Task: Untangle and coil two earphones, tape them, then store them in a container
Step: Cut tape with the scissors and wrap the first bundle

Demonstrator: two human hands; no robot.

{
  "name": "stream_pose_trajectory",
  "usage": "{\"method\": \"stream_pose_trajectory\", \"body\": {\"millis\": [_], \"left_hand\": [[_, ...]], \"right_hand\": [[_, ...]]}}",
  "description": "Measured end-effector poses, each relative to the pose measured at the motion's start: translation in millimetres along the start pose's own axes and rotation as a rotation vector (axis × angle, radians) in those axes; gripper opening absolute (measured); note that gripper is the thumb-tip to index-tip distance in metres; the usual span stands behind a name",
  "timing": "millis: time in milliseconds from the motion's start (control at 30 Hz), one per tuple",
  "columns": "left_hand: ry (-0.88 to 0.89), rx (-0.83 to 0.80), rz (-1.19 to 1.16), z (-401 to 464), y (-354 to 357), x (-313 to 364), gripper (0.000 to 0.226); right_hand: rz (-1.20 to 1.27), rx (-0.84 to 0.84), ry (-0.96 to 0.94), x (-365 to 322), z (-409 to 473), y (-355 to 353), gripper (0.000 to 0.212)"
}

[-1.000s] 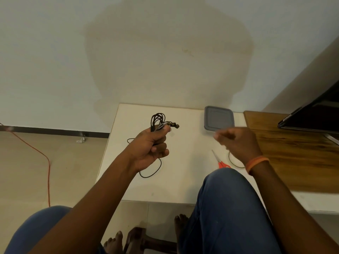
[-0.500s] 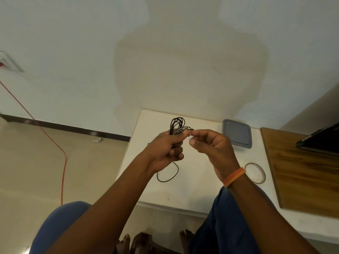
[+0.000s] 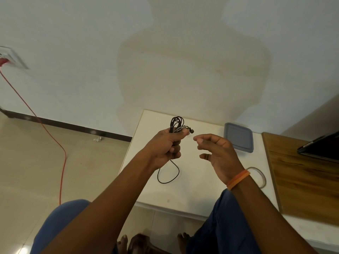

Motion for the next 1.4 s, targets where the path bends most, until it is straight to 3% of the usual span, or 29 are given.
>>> {"method": "stream_pose_trajectory", "body": {"millis": [167,300,467,700,1033,1167,1400], "left_hand": [[-0.009,-0.015,0.051,1,4,-2,0.02],[-0.02,-0.005,0.066,1,7,-5,0.031],[-0.039,-0.015,0.033,1,10,-9,0.016],[-0.029,0.0,0.033,2,9,-8,0.015],[-0.02,0.017,0.003,3,5,-9,0.009],[-0.016,0.027,-0.001,4,3,-9,0.012],[-0.06,0.048,0.005,5,4,-16,0.012]], "right_hand": [[-0.076,0.023,-0.063,-4,2,3,0.029],[-0.106,0.046,-0.091,-2,4,1,0.024],[-0.158,0.118,-0.083,2,7,0,0.014],[-0.125,0.097,-0.059,4,8,2,0.002],[-0.201,0.084,-0.106,2,8,2,0.016],[-0.187,0.025,-0.076,3,7,7,0.014],[-0.1,0.105,-0.085,2,6,2,0.005]]}}
Point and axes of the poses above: each hand's wrist, its own z-axis towards the middle knuckle, its own y-axis out of the palm, x = y × z, the point moved 6 cm from there along z, towards the middle knuckle, and after that the axes turned 9 degrees about -x, right-handed, at the moved point
